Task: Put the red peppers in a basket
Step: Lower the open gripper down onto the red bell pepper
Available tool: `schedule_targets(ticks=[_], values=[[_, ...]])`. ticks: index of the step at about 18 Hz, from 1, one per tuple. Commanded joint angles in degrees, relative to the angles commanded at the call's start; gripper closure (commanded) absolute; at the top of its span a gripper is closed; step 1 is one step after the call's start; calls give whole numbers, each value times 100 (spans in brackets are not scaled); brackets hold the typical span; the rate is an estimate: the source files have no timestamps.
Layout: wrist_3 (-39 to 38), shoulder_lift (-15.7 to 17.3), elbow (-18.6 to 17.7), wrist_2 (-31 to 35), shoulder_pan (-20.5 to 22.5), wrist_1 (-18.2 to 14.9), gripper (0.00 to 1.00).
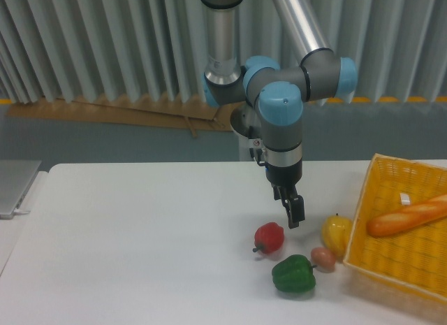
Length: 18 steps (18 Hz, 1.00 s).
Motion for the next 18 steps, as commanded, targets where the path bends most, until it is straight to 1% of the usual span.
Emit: schedule_targets(ticks=[2, 4, 8, 11, 18], values=[[-44, -53, -9, 9, -26, 0, 0], [-149, -97, -106, 9, -35, 9, 0], [-334, -212, -115, 9, -114, 18, 0], [-343, -212, -124, 9, -193, 9, 0], [-440, -238, -141, 9, -220, 0, 0]])
